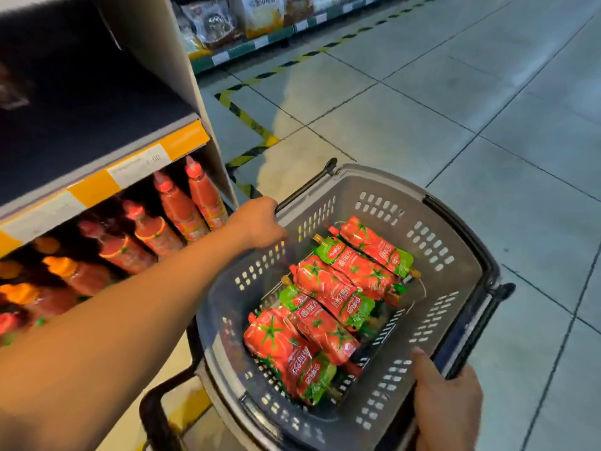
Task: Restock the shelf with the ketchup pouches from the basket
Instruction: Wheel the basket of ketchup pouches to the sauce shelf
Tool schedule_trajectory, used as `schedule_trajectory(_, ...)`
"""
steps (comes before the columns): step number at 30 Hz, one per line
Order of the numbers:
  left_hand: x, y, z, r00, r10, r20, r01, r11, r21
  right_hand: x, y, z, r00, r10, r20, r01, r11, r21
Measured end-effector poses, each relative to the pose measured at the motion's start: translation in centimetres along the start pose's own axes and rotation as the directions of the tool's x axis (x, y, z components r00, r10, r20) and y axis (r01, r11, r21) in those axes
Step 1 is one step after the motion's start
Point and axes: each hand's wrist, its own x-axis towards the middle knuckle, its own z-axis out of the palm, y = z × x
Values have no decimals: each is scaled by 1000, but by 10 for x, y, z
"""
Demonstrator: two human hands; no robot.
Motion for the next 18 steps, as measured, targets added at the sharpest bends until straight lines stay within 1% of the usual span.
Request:
schedule_trajectory(2,-11,-4,2,999,-18,-45,20,999,40,-3,3,0,1000,-18,22,18,1000,-5)
schedule_trajectory(4,-23,-3,5,991,-15,-131,25,997,77,-4,2,-2,998,-41,40,42,999,-14)
schedule_trajectory(6,-35,0,8,981,-12,-194,24,998,57,-3,0,-2,996,-79,45,80,996,-24)
schedule_trajectory(9,-61,-1,9,977,-9,-211,-10,996,-92,-5,-1,0,992,-114,55,117,991,-61)
schedule_trajectory(11,-82,-1,10,975,41,-218,-79,982,-171,-8,1,0,993,-102,64,108,990,-89)
schedule_trajectory(13,-100,-6,14,971,75,-229,-117,978,-176,-11,0,-1,992,-110,63,115,990,-87)
schedule_trajectory(15,-112,-11,19,969,57,-239,-109,971,-214,-9,0,-2,990,-135,48,137,989,-48)
schedule_trajectory(18,-109,-16,24,967,84,-241,-136,969,-206,-4,2,0,987,-150,63,153,987,-48)
